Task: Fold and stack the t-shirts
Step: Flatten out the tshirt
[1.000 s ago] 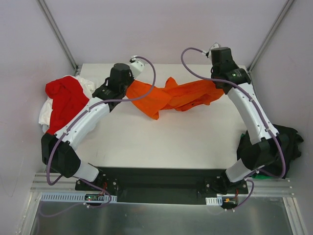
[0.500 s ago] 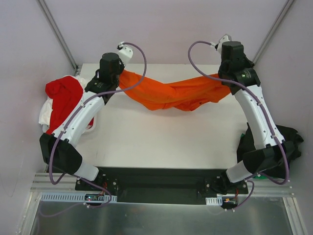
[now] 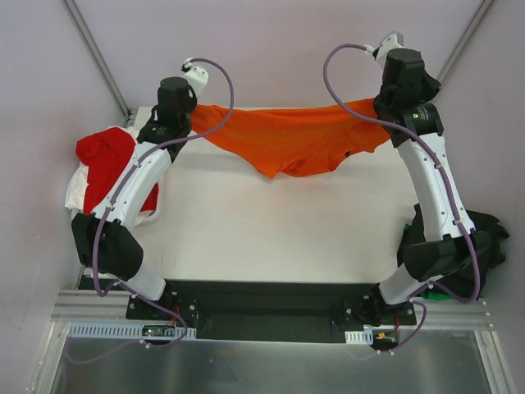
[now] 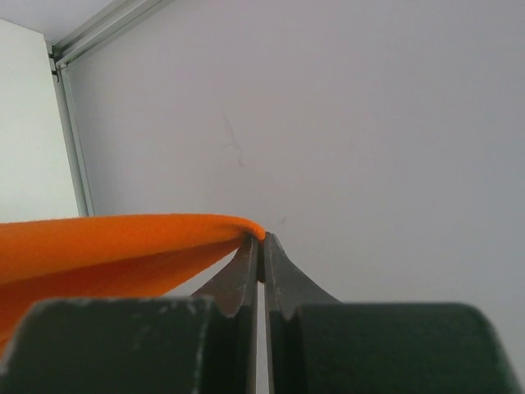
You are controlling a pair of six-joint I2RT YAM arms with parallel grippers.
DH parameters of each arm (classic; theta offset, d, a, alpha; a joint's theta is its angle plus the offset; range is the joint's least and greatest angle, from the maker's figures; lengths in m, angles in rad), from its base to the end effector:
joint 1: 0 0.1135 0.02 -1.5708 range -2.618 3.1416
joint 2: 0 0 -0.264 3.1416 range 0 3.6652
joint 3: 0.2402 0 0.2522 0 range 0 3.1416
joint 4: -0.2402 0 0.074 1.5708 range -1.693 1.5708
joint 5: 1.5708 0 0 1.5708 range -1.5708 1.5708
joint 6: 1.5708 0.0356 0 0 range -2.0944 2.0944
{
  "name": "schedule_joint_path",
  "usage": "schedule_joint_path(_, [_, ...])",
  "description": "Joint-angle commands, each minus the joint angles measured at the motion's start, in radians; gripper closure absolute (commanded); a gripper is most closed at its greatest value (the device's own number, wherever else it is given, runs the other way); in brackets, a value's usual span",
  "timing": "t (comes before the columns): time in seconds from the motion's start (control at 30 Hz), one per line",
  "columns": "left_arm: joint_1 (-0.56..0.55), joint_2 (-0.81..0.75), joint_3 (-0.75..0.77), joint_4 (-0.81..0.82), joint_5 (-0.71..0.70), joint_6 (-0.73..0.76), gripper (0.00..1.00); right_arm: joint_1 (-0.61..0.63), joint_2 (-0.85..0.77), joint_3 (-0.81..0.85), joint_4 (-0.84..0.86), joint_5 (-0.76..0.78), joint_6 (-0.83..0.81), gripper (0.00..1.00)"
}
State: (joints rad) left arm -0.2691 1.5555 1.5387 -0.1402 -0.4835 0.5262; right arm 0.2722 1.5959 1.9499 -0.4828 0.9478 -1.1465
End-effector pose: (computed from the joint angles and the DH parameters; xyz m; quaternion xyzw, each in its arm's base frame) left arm 0.3573 -0.0814 0.4168 0.1425 0.7409 0.2614 0.6021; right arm 0.3252 0.0608 0.5064 -0.2067 0.7034 -0.5592 0.3870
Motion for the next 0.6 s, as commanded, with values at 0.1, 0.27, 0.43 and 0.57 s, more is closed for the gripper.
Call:
schedule_joint_path(0.1, [0.005,-0.058,0.018,0.004,0.012,-0.054,1.00,-0.008,-0.043,0.040,0.084,0.040,-0.013,0.99])
schedule_joint_path(0.27, [-0.021,-0.149,-0.096,-0.050,0.056,-0.068,1.00,0.010,-0.114,-0.020,0.009,0.042,0.016,0.99])
schedule_joint_path(0.43, [-0.096,-0.305,-0.218,-0.056,0.036,-0.042,1.00,0.048,-0.223,-0.071,-0.066,0.025,0.077,0.99])
schedule_joint_path(0.57, [-0.142,-0.446,-0.307,-0.059,0.066,-0.038,1.00,0.107,-0.318,-0.088,-0.160,-0.068,0.157,0.99])
